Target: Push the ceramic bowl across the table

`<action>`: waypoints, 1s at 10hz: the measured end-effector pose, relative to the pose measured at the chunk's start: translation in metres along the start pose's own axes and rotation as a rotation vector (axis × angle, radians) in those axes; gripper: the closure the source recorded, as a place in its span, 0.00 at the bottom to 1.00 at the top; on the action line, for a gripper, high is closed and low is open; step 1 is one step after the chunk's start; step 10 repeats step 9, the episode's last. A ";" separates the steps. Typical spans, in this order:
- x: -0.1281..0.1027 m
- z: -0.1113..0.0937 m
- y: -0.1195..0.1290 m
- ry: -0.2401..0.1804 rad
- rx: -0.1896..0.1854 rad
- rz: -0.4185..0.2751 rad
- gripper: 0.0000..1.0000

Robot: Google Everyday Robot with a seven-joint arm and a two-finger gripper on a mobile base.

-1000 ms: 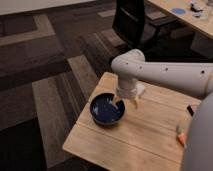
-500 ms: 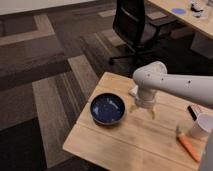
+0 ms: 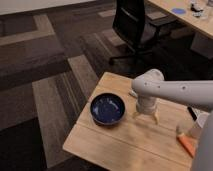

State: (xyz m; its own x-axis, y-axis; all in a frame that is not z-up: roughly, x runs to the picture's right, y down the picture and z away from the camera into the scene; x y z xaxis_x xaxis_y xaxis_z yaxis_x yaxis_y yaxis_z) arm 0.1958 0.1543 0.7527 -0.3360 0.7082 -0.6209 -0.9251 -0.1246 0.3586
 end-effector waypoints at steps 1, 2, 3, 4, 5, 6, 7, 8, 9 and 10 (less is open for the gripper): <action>0.000 0.003 0.018 0.006 0.016 -0.037 0.35; -0.003 0.005 0.038 0.010 0.031 -0.086 0.35; -0.008 0.005 0.065 0.006 0.035 -0.148 0.35; -0.022 -0.001 0.104 -0.016 0.038 -0.231 0.35; -0.038 -0.017 0.145 -0.057 0.041 -0.314 0.35; -0.049 -0.040 0.183 -0.101 0.038 -0.382 0.35; -0.056 -0.069 0.223 -0.142 0.021 -0.446 0.35; -0.055 -0.076 0.230 -0.145 0.010 -0.455 0.35; -0.056 -0.077 0.229 -0.146 0.010 -0.454 0.35; -0.056 -0.077 0.229 -0.146 0.010 -0.454 0.35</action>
